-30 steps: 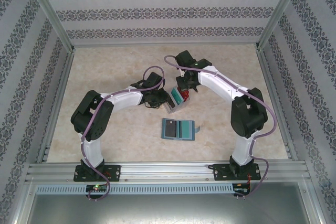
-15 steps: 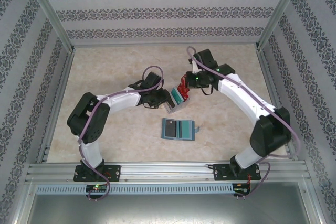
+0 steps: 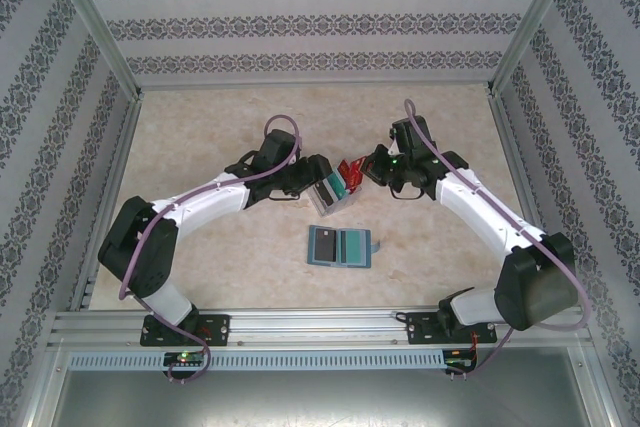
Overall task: Put the credit cards into the card holder
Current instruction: Pick up the credit card from the storage box, then flip over the card slot in the card holder.
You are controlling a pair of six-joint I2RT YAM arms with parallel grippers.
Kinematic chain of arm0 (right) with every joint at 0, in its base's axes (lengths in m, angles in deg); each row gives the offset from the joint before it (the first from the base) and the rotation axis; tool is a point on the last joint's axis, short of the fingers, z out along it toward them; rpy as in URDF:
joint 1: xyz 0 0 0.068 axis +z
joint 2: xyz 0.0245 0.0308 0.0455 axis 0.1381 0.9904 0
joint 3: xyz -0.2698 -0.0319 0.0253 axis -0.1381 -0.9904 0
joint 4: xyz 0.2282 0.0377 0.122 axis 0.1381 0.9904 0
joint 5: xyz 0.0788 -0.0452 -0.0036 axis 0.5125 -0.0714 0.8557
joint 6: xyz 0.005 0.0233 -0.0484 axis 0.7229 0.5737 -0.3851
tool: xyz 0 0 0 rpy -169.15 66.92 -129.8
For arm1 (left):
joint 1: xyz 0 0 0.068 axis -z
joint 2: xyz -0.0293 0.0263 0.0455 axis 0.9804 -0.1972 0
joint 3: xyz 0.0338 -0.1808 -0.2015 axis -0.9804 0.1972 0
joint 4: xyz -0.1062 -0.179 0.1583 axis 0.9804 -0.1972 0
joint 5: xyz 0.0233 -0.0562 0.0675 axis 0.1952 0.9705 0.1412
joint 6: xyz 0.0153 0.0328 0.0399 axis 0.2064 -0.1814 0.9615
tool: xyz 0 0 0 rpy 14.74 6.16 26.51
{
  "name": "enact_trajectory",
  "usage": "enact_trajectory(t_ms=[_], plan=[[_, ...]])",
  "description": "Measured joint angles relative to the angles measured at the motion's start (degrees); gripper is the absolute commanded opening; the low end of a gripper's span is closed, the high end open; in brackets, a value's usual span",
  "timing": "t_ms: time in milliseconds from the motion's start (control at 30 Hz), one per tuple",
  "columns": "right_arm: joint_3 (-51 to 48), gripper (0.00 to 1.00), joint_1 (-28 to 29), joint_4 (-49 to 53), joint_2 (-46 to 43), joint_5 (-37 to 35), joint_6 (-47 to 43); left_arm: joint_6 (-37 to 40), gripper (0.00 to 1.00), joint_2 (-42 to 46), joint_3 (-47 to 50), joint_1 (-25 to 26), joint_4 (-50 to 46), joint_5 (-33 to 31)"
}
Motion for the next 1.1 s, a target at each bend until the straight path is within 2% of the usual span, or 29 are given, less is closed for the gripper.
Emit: enact_trajectory(t_ms=[267,433,700,767,833,933,1033,1100], plan=[[-3.1,0.0,-0.8,-7.8,0.0,8.5,6.6,-2.8,0.65,-0.5,1.4,0.0,10.1,7.2],[-5.5,0.0,-2.5,-12.9,0.0,12.6,9.2,-5.4,0.48,-2.6,1.7,-0.1,15.5,10.6],[-8.9,0.02,-5.9,-17.0,0.0,17.4,10.1,-6.5,0.23,-2.9,2.0,-0.1,16.4,11.8],[-9.5,0.03,-6.6,-18.8,0.0,19.0,10.6,-6.8,0.22,-2.9,2.0,-0.1,16.6,11.9],[-10.3,0.02,-7.2,-20.9,0.0,20.6,11.1,-7.1,0.3,-2.9,2.0,-0.1,17.2,12.2],[-10.6,0.0,-7.6,-22.8,0.0,22.2,11.4,-7.8,0.35,-2.9,2.0,-0.1,18.3,13.3],[-10.8,0.0,-7.6,-25.0,0.0,23.4,11.8,-8.0,0.35,-2.9,2.0,-0.1,18.8,14.0],[-11.0,0.0,-7.6,-26.0,0.0,23.8,12.0,-8.3,0.3,-2.9,2.0,-0.1,19.1,14.4]])
